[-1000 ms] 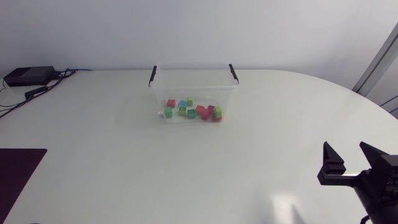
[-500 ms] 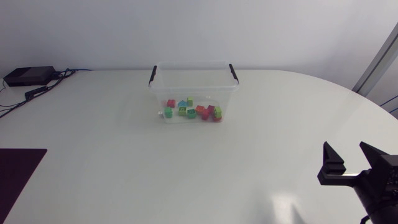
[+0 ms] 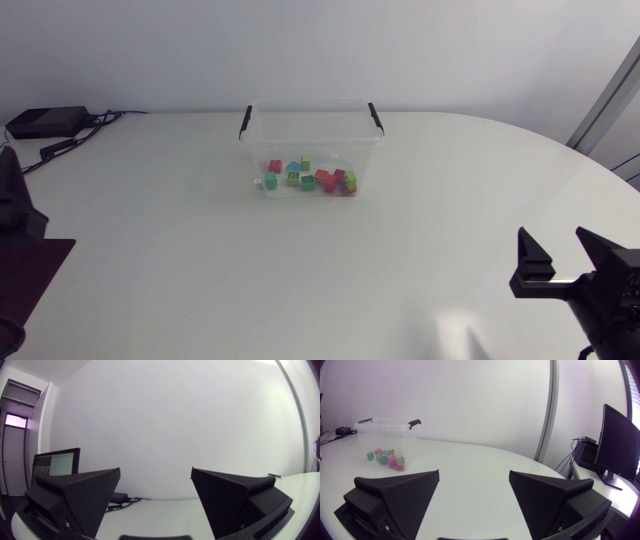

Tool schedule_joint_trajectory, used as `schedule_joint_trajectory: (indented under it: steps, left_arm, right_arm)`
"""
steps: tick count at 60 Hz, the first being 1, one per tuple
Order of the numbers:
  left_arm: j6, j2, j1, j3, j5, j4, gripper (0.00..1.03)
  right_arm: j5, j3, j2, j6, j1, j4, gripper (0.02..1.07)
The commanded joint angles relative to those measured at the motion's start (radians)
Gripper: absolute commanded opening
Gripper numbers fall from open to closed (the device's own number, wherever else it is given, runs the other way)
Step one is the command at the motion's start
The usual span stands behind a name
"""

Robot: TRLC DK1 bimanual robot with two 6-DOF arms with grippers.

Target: Place the duplo bricks in the container

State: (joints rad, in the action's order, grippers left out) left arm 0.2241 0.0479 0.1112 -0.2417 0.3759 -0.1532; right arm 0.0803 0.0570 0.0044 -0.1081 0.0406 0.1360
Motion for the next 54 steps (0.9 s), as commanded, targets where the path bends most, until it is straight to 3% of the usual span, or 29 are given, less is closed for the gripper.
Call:
schedule_joint_trajectory:
  steps: [1,40,54]
  left_arm:
    - [-0.051,-0.014,-0.017,0.043,-0.038,0.014,0.99]
    - [-0.222,-0.047,-0.110,0.239,-0.372,0.151,0.99]
    - [-0.224,-0.048,-0.111,0.242,-0.376,0.153,0.99]
  right_arm:
    - [-0.009,-0.023,-0.008,0.022,-0.008,-0.022,1.03]
    - [-0.079,-0.057,-0.004,0.107,-0.040,-0.135,1.03]
    - [-0.080,-0.057,-0.004,0.108,-0.041,-0.136,1.03]
